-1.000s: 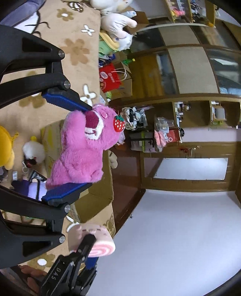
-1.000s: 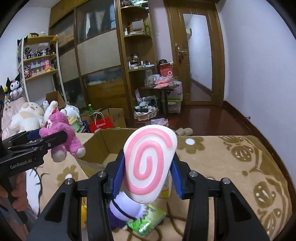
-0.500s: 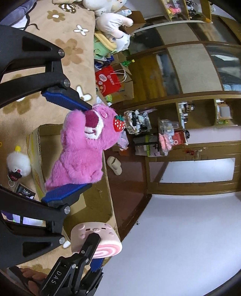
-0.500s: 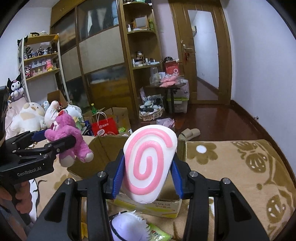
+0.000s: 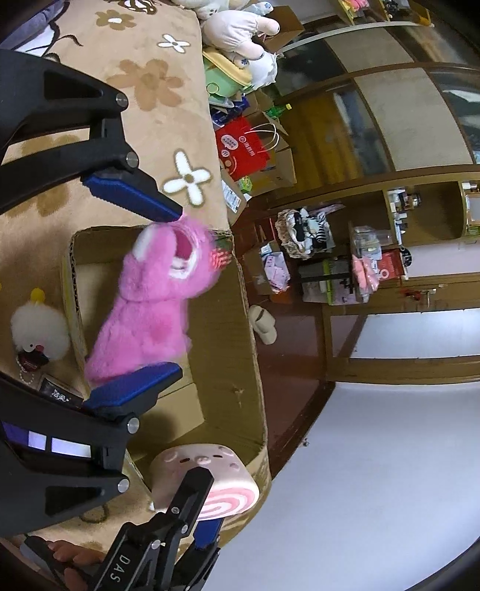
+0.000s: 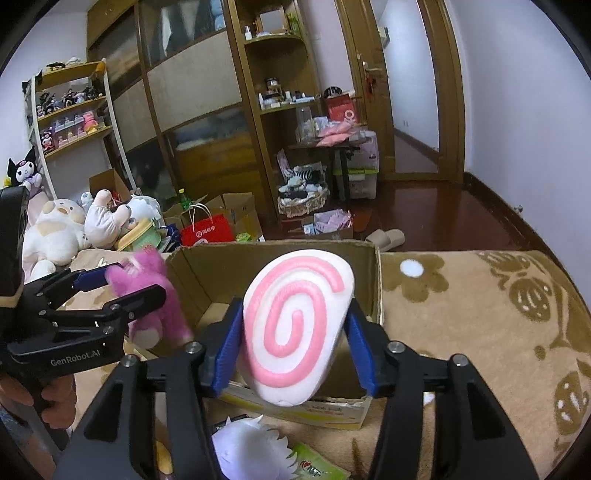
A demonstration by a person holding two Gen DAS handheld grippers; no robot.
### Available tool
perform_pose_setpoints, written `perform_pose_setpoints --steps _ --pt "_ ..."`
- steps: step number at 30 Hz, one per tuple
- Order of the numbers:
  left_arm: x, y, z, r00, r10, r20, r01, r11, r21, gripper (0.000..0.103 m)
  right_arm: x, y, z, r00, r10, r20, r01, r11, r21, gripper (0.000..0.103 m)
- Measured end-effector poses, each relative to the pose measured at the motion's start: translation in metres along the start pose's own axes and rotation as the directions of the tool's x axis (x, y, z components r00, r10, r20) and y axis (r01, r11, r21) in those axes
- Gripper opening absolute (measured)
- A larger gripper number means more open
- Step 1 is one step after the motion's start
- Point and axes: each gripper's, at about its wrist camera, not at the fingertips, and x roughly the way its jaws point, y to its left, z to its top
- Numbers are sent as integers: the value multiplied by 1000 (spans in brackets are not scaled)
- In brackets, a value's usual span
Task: Organize soft objects
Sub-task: 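Lift both toys over the box and open both tools to drop them in, then withdraw both tools from the box back toward the remaining toys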
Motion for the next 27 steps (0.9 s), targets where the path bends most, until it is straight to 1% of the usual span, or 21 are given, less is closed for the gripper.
perform_pose_setpoints --steps 1,2,4,6,7,8,10,12,16,19,22,27 --pt "0 0 0 1000 1 -7 -1 1000 1 83 0 -1 -1 1000 2 2 -2 1000 5 70" --pt "0 1 0 1000 3 -14 -3 1000 -1 86 -1 -1 -1 1000 2 6 -2 1000 8 74" --pt "-3 3 0 1000 12 -15 -12 1000 -8 88 -4 -2 -1 1000 -6 19 6 1000 18 87" --pt "-8 5 1 1000 22 -10 -23 1000 -15 91 -7 -3 -2 1000 -7 29 6 1000 29 90" --pt "-11 6 1 1000 31 -8 -31 999 -18 95 -9 -4 -2 1000 -7 29 6 999 37 91" --pt "-13 8 1 999 38 -5 -39 999 -20 97 -10 -4 -3 1000 -9 27 7 999 45 91" --pt "-18 11 0 998 60 -11 -60 998 -26 97 -15 -5 -4 1000 -17 24 16 998 58 95" --pt "-22 13 -3 997 70 -26 -71 997 -27 98 -19 -4 -5 1000 -21 21 20 998 57 97" --pt "-35 18 -10 996 74 -49 -75 997 -29 98 -27 1 -8 999 -33 13 32 998 45 97" --pt "-44 20 -15 995 67 -74 -68 998 -18 98 -35 5 -11 999 -41 12 40 998 44 97" --pt "-56 19 -19 995 59 -81 -61 998 -23 98 -44 8 -15 999 -51 12 50 997 50 97" --pt "-68 18 -25 993 62 -105 -65 998 -24 98 -59 14 -23 999 -44 10 43 997 64 97"
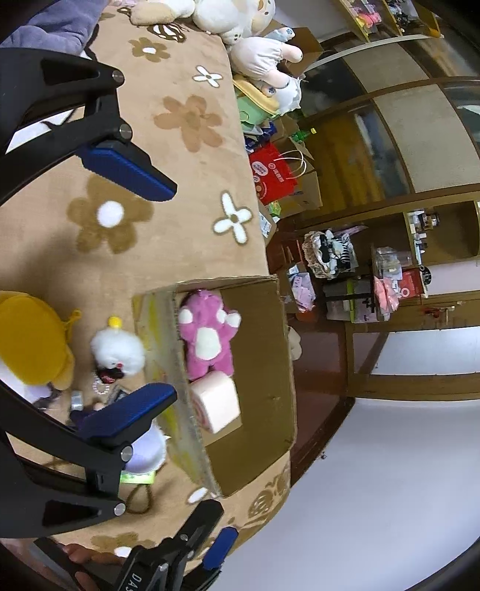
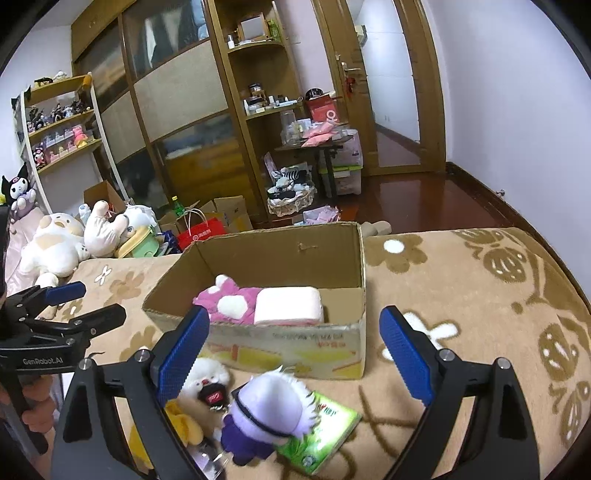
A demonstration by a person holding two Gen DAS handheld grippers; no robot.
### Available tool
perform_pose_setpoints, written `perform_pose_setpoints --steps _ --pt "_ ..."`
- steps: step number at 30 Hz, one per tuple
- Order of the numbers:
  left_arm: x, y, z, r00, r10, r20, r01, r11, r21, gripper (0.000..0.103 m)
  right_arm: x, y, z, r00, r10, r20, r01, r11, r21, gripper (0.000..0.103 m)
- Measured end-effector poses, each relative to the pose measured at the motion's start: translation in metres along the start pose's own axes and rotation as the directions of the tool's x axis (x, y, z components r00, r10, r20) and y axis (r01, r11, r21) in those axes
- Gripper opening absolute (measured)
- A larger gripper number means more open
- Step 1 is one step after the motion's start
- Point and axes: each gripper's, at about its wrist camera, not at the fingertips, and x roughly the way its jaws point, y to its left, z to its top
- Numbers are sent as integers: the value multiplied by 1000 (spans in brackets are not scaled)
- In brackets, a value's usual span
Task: Organize soft objects
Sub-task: 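Withdraw both tools from the box back toward the remaining toys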
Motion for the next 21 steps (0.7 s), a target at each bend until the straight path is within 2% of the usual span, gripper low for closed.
perform_pose_setpoints --steps 11,21 --pt "-15 0 -25 997 9 -75 -9 1000 5 98 -27 6 -10 1000 6 -9 -6 1000 -9 97" --pt "-13 1 -47 986 -8 -169 8 1000 -4 98 -41 9 -26 999 1 -42 -2 1000 -12 97"
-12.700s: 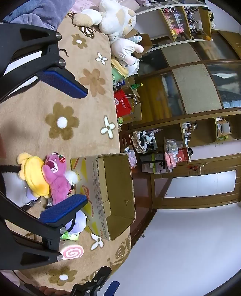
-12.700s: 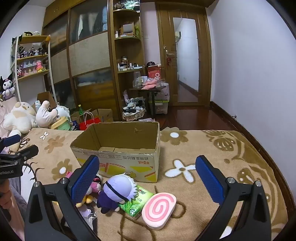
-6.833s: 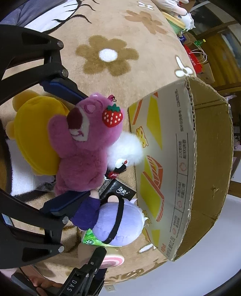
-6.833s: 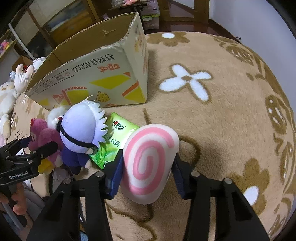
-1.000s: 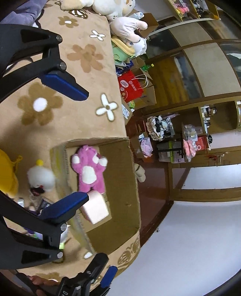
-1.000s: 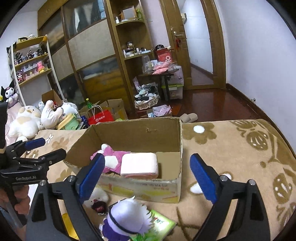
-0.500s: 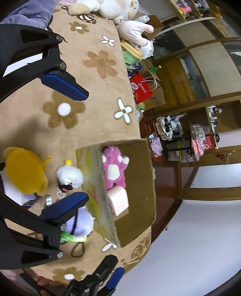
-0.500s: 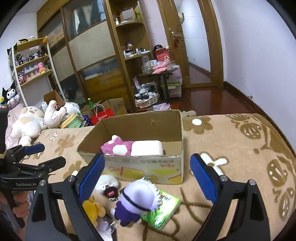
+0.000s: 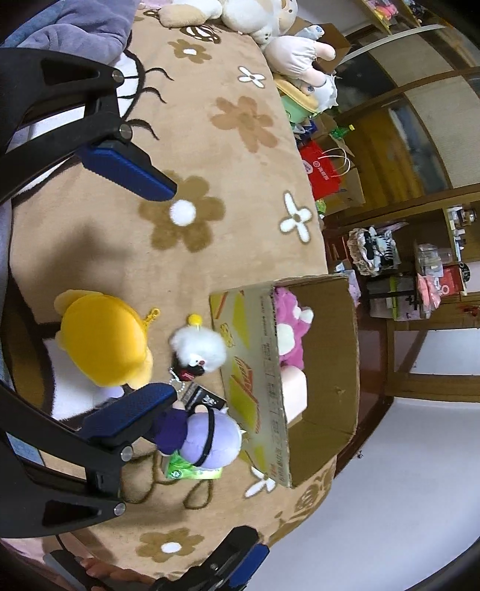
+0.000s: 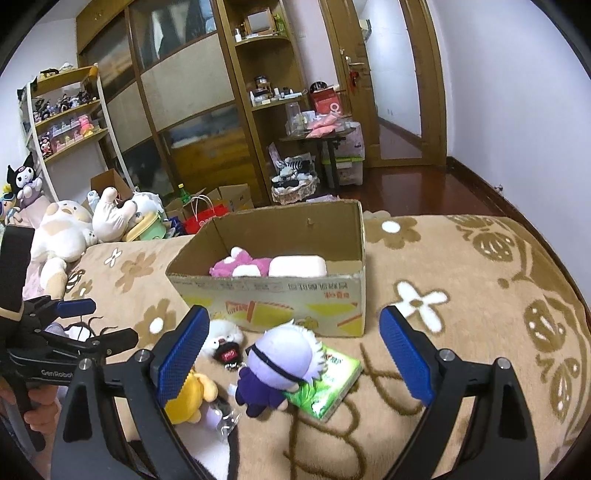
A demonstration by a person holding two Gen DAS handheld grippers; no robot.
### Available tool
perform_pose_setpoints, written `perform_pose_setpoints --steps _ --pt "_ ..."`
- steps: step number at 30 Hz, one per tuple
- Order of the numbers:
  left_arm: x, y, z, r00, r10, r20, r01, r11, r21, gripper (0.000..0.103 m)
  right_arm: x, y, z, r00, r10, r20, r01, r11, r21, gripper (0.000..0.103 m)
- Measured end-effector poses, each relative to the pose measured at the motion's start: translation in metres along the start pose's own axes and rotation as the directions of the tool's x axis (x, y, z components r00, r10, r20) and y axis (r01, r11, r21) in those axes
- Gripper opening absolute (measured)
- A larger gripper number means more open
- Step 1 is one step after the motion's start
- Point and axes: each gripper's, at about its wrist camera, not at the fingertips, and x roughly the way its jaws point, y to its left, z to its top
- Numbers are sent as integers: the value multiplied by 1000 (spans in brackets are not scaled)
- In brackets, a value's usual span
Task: Organize soft objects
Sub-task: 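Withdraw both tools from the box back toward the remaining toys, then grasp the yellow plush with the left tool while the right tool grasps the purple-haired doll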
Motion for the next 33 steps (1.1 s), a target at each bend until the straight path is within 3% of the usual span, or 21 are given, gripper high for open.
perform_pose_setpoints --steps 20,25,33 --pt "24 -1 -2 994 -46 -102 44 999 -23 98 21 4 -8 998 1 -69 -2 1000 -14 97" --pt "37 -7 -4 980 -117 -160 114 993 -29 98 30 5 -9 995 6 -96 -8 1000 -12 97" --pt "61 -17 -9 951 -173 -256 169 985 -37 98 52 5 -14 986 12 -165 -14 1000 -10 97"
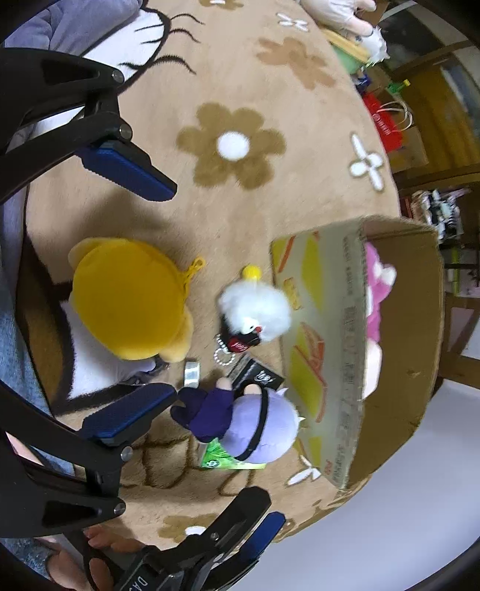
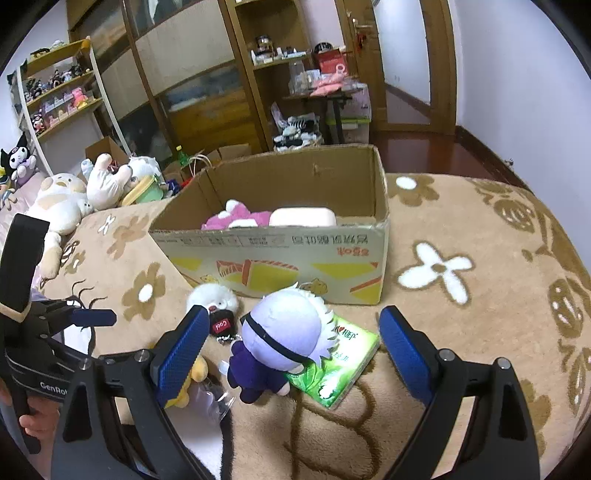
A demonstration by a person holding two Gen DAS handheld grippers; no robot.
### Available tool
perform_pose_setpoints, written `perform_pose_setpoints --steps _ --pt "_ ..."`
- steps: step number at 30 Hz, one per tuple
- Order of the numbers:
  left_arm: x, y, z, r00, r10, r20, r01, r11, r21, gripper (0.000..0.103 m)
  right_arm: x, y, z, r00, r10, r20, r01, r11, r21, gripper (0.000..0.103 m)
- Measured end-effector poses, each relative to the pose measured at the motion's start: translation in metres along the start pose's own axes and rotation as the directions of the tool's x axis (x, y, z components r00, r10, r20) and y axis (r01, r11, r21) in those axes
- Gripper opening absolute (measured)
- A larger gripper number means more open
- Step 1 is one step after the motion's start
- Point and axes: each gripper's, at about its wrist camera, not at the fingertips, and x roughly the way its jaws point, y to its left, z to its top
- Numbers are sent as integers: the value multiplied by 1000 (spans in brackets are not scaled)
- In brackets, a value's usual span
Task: Organize soft objects
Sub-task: 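Grasp the yellow plush with the left tool while the right tool grasps the purple-haired doll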
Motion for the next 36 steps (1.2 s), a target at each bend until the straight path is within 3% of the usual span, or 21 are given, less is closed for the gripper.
perform_pose_setpoints --steps 3,14,18,21,25,27,30,36 --pt "9 -1 -1 998 -36 -46 35 999 -12 98 8 0 -2 1000 8 -26 -9 1000 -3 97" --pt "41 -3 -3 985 -29 -169 27 1000 -12 98 35 10 -7 995 6 -100 -10 999 -43 97" --pt "53 -9 -6 971 -44 -234 48 999 10 98 46 12 -7 993 2 -121 -8 999 -49 97" --pt "62 -14 -9 963 -1 -268 12 999 37 98 58 12 -8 990 -17 -141 8 998 -63 97" --pt "69 -12 -9 956 -11 -292 16 1000 16 94 74 13 -9 984 -40 -173 24 995 -93 97" --pt "72 -10 -10 953 -4 -303 8 1000 13 85 81 15 -11 982 -46 -185 26 994 -110 89" --pt "73 -7 -11 953 0 -303 4 1000 12 84 84 16 -11 982 -51 -180 29 991 -128 69" --pt "62 0 -12 965 -4 -261 -1 1000 -18 80 81 11 -9 983 -30 -178 11 994 -111 68"
